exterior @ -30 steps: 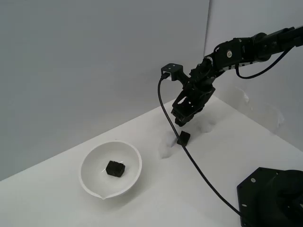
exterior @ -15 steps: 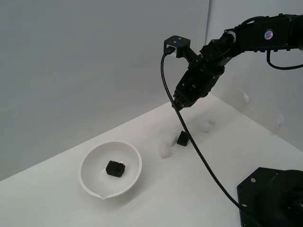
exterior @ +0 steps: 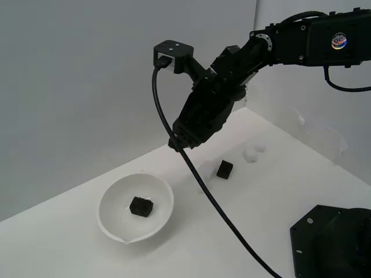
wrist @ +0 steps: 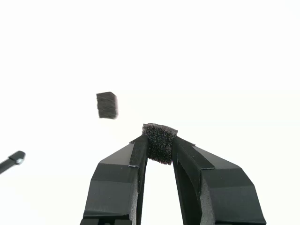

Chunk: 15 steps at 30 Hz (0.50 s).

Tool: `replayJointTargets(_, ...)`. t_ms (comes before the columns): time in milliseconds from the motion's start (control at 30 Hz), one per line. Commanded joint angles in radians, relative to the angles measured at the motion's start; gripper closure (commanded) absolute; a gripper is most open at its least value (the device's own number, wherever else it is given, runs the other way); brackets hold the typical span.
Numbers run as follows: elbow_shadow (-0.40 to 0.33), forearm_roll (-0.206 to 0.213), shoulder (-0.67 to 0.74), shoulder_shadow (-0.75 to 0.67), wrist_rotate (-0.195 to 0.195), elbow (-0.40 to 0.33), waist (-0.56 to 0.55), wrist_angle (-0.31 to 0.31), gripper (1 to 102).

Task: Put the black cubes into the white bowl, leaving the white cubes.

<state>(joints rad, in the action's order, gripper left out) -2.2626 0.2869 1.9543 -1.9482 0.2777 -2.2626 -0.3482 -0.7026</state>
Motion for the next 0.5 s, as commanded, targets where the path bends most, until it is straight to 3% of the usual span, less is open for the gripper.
replayJointTargets(0, 0.052, 0.017, -0.005, 0.003, -0.003, 0.046, -0.057, 0.003, 100)
replayJointTargets(267, 0.112, 0.021, -0.091, 0.089, -0.038, 0.107, -0.19, 0.009, 100)
replayJointTargets(467, 0.126, 0.071, -0.12, 0.115, -0.038, 0.121, -0.241, 0.055, 100)
